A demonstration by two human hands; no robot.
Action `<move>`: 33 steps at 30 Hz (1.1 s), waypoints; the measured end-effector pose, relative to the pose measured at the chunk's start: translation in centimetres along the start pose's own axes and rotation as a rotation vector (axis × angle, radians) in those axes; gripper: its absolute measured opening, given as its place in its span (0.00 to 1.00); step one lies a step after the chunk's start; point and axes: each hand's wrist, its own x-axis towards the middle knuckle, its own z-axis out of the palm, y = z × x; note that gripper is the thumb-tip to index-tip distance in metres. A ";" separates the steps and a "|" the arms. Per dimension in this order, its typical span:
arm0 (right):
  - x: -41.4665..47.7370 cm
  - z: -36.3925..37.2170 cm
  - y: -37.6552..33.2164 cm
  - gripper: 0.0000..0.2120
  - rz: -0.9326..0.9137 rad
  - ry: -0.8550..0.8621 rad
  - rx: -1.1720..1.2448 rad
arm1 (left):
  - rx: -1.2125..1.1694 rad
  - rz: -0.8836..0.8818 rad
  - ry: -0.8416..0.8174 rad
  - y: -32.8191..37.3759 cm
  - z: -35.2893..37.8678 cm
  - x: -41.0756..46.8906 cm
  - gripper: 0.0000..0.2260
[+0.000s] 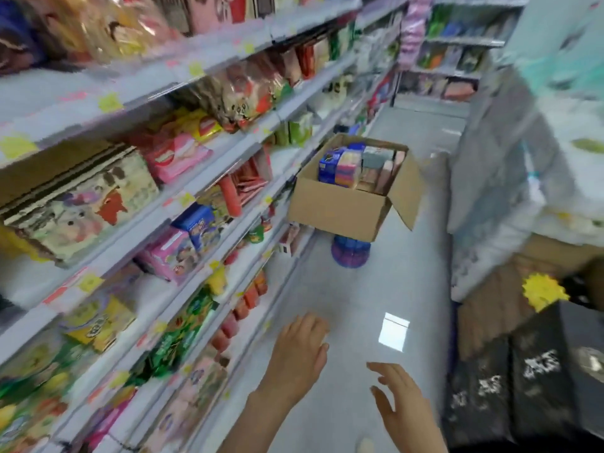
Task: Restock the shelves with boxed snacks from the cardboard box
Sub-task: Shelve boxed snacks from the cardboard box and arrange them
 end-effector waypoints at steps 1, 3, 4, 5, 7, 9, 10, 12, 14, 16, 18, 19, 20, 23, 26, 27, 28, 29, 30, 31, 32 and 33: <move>1.5 -1.2 1.2 0.38 0.002 0.009 -0.008 | -0.009 0.001 -0.005 0.5 0.6 2.1 0.09; 4.6 -3.5 2.9 0.38 0.004 0.012 -0.007 | -0.029 -0.015 -0.005 1.3 1.6 5.7 0.09; 6.3 -4.7 3.6 0.37 -0.005 0.015 -0.014 | -0.045 -0.026 -0.002 1.5 2.0 7.3 0.08; 8.1 -5.8 4.1 0.35 -0.020 0.015 -0.024 | -0.063 -0.038 0.002 1.6 2.4 8.8 0.08; 12.1 -7.5 4.7 0.28 -0.050 0.000 -0.034 | -0.067 -0.060 0.014 1.1 3.3 11.3 0.09; 16.2 -8.5 4.6 0.21 -0.059 -0.025 -0.032 | -0.057 -0.093 0.025 0.2 4.1 13.4 0.08; 18.5 -8.8 4.6 0.18 -0.067 -0.038 -0.034 | -0.064 -0.113 0.036 -0.3 4.4 14.6 0.08; 23.0 -9.0 4.6 0.15 -0.094 -0.066 -0.037 | -0.074 -0.139 0.054 -1.7 5.2 17.1 0.09; 28.0 -8.9 4.6 0.15 -0.132 -0.100 -0.045 | -0.063 -0.170 0.053 -3.4 6.0 20.1 0.09; 33.2 -8.8 4.3 0.14 -0.168 -0.136 -0.072 | -0.043 -0.201 0.049 -5.4 7.0 23.4 0.08; 38.5 -8.8 3.7 0.14 -0.188 -0.175 -0.094 | -0.032 -0.221 0.046 -7.8 8.1 27.1 0.08; 41.0 -8.8 3.4 0.14 -0.194 -0.188 -0.095 | -0.026 -0.221 0.044 -9.0 8.7 29.1 0.07; 43.5 -8.9 3.2 0.14 -0.199 -0.201 -0.094 | -0.020 -0.216 0.042 -10.0 9.2 31.2 0.07; 49.3 -10.0 2.8 0.16 -0.191 -0.219 -0.089 | 0.025 -0.197 0.009 -12.1 10.3 37.8 0.08; 53.8 -11.4 3.8 0.16 -0.137 -0.226 -0.102 | 0.058 -0.147 -0.003 -13.3 10.9 44.6 0.07; 55.3 -11.7 4.5 0.16 -0.107 -0.232 -0.100 | 0.045 -0.131 -0.013 -13.7 11.3 46.7 0.07; 56.7 -12.0 5.3 0.16 -0.086 -0.237 -0.095 | 0.026 -0.120 -0.024 -14.1 11.8 48.8 0.07; 58.1 -12.3 5.9 0.16 -0.072 -0.241 -0.094 | 0.016 -0.117 -0.041 -14.5 12.3 50.7 0.07; 59.6 -12.5 6.6 0.16 -0.063 -0.248 -0.102 | 0.013 -0.125 -0.063 -14.8 12.9 52.5 0.08; 61.3 -12.8 7.3 0.16 -0.060 -0.260 -0.114 | 0.016 -0.139 -0.090 -15.2 13.5 54.2 0.09; 63.0 -12.9 8.0 0.16 -0.061 -0.275 -0.127 | 0.021 -0.157 -0.118 -15.5 14.1 55.9 0.10; 64.6 -13.1 8.7 0.16 -0.061 -0.289 -0.136 | 0.016 -0.177 -0.141 -15.7 14.7 57.3 0.10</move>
